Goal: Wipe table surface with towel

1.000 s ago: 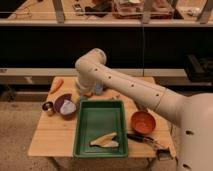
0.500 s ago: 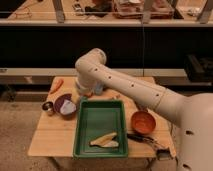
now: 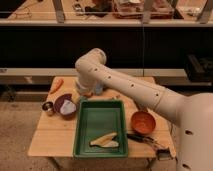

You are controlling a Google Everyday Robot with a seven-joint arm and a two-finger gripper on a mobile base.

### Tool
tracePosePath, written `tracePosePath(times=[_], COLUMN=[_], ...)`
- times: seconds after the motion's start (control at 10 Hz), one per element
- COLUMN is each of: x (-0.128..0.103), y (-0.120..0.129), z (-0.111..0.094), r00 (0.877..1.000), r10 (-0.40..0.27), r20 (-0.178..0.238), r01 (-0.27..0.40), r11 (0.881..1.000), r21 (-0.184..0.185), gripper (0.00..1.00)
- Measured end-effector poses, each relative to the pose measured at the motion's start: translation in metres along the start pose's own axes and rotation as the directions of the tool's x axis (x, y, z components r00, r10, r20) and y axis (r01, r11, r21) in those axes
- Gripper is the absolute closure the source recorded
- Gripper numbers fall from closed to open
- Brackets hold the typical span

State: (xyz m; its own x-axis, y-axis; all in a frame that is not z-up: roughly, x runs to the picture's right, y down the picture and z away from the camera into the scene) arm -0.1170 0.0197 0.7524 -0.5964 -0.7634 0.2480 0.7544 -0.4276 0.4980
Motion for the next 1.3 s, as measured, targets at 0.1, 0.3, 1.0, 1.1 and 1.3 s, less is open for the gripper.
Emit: tracePosePath(times=[0.1,0.3,1.0,1.1,1.3], x=[0.007,0.032,0.069,0.073,0.076], y=[0.005,0.023,0.009,0.001,-0.009], z=[0.003,0.013,0.040,0.047,0.066], r00=[0.999,0.979,0.950,0.956,0.965], r10=[0.051,0.201,0.301,0.285,0.258], r20=[-0.003,-0.032,-0.084,-0.072,-0.043], r01=[-0.051,-0.203,-0.309,-0.291,-0.261], r11=[0.998,0.974,0.945,0.952,0.962], r21=[-0.026,-0.098,-0.105,-0.099,-0.079], gripper=[0.39,0.39,0.39,0.39,0.39])
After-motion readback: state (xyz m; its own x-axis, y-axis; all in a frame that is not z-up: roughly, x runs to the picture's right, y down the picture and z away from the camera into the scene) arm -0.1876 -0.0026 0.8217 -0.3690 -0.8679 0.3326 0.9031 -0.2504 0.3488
